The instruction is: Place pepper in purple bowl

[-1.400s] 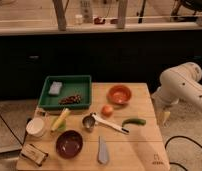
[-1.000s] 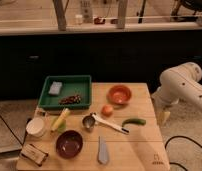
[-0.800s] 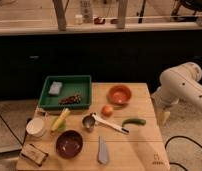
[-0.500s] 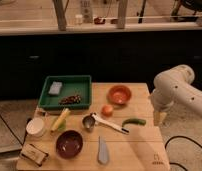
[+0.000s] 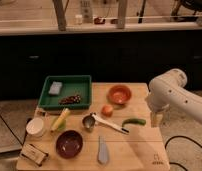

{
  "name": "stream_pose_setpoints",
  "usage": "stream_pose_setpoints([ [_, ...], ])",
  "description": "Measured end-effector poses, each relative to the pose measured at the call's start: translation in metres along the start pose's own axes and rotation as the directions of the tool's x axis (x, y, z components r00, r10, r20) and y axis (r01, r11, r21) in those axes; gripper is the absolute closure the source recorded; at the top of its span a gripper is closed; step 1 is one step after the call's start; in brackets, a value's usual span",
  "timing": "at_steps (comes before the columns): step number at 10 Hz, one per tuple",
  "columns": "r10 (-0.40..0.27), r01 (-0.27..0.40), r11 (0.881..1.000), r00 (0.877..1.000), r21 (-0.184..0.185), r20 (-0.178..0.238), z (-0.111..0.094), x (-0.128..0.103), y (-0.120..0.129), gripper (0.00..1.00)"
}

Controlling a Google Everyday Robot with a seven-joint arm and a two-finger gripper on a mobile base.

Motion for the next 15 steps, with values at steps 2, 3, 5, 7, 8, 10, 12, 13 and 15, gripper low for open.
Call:
stream_pose_setpoints([
  [2,-0.021,0.021,1.000,1.000,0.001,0.003,0.016,-0.008,0.000,0.20],
  [3,-0.027,0.027,1.000,1.000,0.002,0.005,0.018,-0.009,0.000,0.20],
  [5,-0.038,0.038,0.999,0.999,0.008,0.020,0.026,-0.012,-0.003,0.20],
  [7,-0.040,0.039,0.999,0.999,0.008,0.032,0.038,-0.013,-0.003,0.20],
  [8,-0.045,0.044,0.999,0.998,0.008,0.038,0.048,-0.015,-0.004,0.20],
  [10,-0.052,0.052,0.999,0.997,0.011,0.052,0.056,-0.017,-0.008,0.20],
  [12,-0.054,0.054,0.998,0.997,0.014,0.061,0.064,-0.015,-0.011,0.20],
  [13,-0.055,0.055,0.998,0.996,0.014,0.066,0.068,-0.015,-0.013,0.20],
  [15,-0.059,0.058,0.998,0.995,0.015,0.075,0.074,-0.016,-0.016,0.20],
])
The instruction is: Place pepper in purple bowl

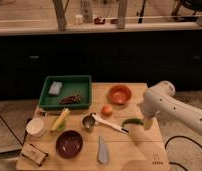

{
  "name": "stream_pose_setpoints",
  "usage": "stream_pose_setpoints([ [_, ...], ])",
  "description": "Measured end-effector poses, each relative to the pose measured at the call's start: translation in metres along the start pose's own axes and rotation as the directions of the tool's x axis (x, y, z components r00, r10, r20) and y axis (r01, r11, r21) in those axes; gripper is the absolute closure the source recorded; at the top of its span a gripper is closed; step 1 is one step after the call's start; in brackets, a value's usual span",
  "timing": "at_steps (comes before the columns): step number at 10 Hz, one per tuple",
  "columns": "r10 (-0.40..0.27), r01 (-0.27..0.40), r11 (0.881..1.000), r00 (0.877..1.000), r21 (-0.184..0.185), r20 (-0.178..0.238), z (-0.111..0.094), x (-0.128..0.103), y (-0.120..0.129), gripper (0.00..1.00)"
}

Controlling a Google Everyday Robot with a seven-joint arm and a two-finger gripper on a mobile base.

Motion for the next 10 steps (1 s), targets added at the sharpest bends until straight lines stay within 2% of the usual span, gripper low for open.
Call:
stream_pose_setpoints([
  [10,0.019,-0.018,1.000,0.999,-0.019,0.051,0.022,0.011,-0.016,0.20],
])
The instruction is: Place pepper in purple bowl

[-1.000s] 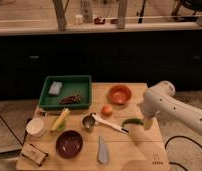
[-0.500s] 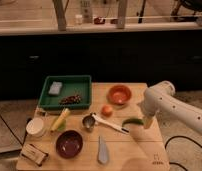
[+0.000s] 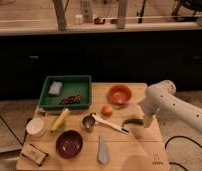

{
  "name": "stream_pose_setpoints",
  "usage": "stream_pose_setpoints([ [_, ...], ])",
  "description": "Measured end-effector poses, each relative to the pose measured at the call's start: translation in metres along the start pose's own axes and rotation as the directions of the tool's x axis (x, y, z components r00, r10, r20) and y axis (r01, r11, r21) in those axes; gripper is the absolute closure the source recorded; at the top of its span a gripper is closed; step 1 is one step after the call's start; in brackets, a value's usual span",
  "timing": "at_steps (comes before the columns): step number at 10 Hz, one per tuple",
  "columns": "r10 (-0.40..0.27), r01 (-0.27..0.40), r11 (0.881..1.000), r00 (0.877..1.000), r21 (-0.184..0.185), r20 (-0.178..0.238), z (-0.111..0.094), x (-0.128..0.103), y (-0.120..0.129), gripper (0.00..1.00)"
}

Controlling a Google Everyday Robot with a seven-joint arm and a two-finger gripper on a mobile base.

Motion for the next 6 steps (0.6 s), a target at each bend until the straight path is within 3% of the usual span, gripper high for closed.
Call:
stream_pose_setpoints([
  [6,0.023,-0.023,1.000,0.999,-0.009,0.025,0.0074,0.0024,-0.0021,0.20],
])
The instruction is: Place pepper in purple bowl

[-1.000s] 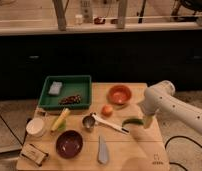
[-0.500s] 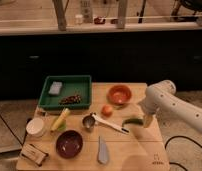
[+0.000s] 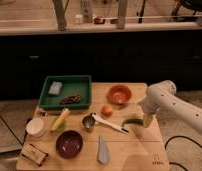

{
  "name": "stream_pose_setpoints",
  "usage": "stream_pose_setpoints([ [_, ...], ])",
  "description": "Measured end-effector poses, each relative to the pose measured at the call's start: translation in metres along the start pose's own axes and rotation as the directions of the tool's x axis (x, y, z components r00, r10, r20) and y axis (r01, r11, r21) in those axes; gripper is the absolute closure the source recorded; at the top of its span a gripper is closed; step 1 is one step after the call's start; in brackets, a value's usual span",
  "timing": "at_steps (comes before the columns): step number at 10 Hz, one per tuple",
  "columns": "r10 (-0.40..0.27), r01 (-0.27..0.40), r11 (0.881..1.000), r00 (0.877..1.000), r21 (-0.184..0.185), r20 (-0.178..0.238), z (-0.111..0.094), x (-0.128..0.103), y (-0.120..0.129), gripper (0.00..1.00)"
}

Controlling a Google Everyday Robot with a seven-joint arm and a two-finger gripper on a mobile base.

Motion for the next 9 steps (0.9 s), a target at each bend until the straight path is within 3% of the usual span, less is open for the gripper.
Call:
stream_pose_setpoints([
  [9,0.019,-0.019,1.000,0.999,-0.012,0.033,0.0066,-0.0005,-0.0003,0.20],
])
